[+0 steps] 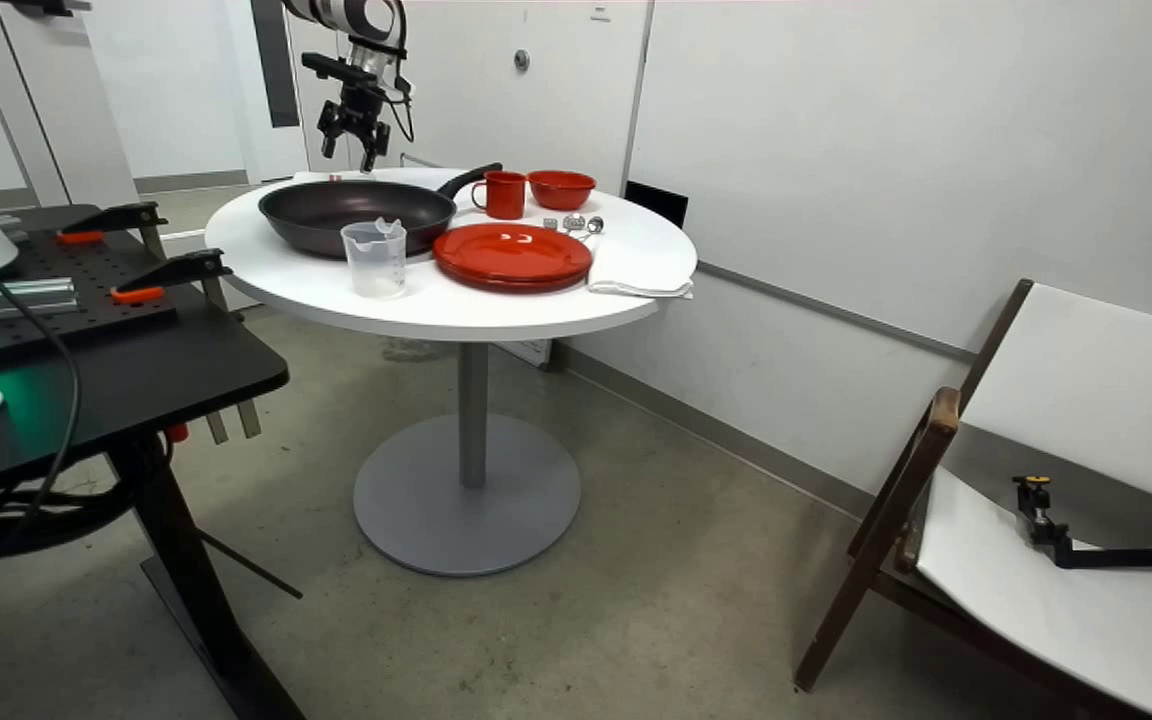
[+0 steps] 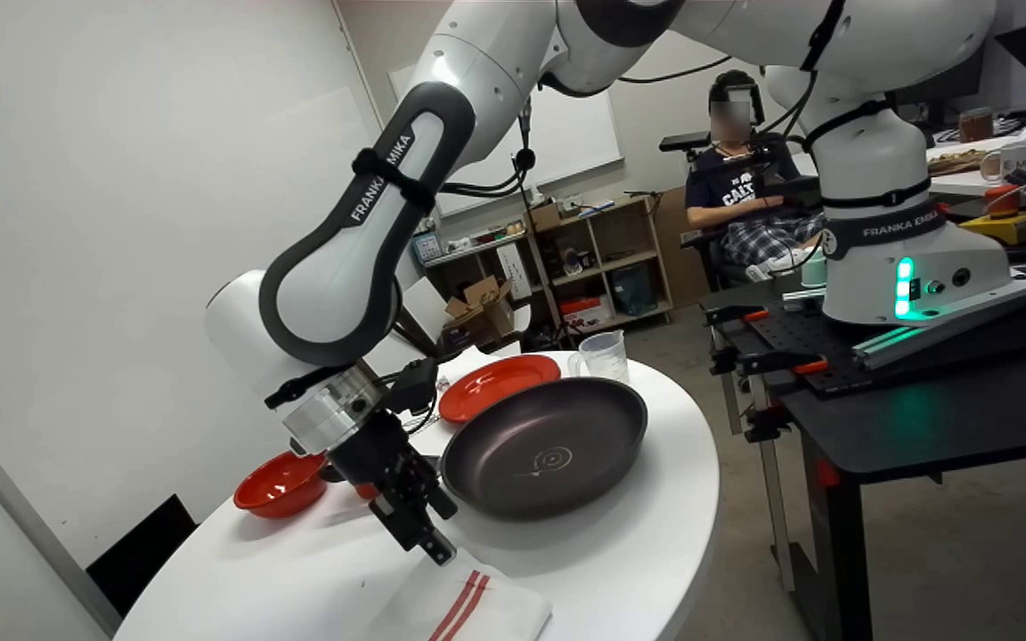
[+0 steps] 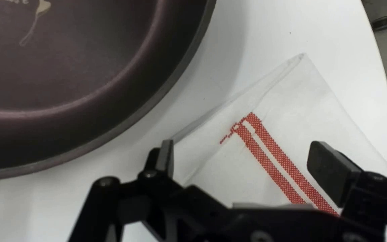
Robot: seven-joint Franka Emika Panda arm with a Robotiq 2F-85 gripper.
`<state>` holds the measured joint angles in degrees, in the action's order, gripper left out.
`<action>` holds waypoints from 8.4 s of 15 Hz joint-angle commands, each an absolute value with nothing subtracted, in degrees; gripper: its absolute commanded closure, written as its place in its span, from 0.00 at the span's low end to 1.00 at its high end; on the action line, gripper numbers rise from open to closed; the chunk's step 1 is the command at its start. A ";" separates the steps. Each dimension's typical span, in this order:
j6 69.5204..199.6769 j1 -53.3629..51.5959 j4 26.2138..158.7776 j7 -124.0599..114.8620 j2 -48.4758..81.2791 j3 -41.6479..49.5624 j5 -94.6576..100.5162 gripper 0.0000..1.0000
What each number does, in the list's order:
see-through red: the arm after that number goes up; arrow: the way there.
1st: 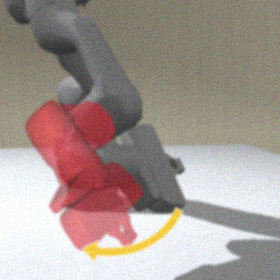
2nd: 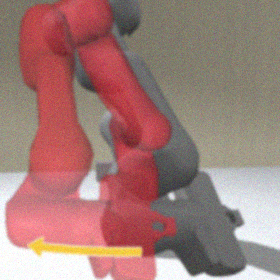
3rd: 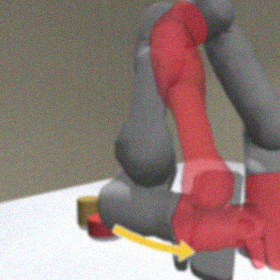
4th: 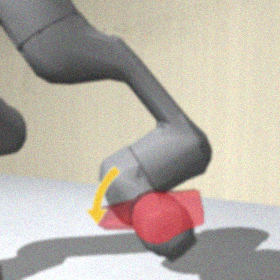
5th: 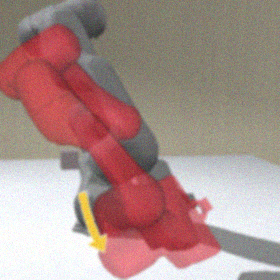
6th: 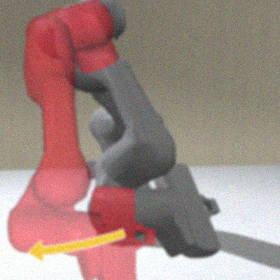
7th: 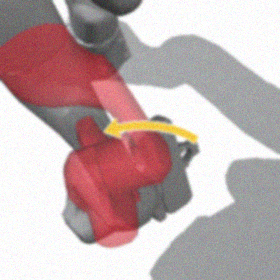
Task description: Use the white and red towel to wipe the black pan
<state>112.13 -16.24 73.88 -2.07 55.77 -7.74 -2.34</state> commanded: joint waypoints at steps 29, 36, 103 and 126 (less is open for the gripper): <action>113.86 -17.61 60.83 -11.47 67.37 -6.58 -2.63 0.00; 113.46 -17.51 60.05 -11.24 67.54 -6.65 -2.66 0.65; 138.74 -2.89 128.76 -10.41 13.65 -2.18 -7.53 0.97; 151.51 -12.03 125.73 -22.71 29.16 8.44 12.84 0.97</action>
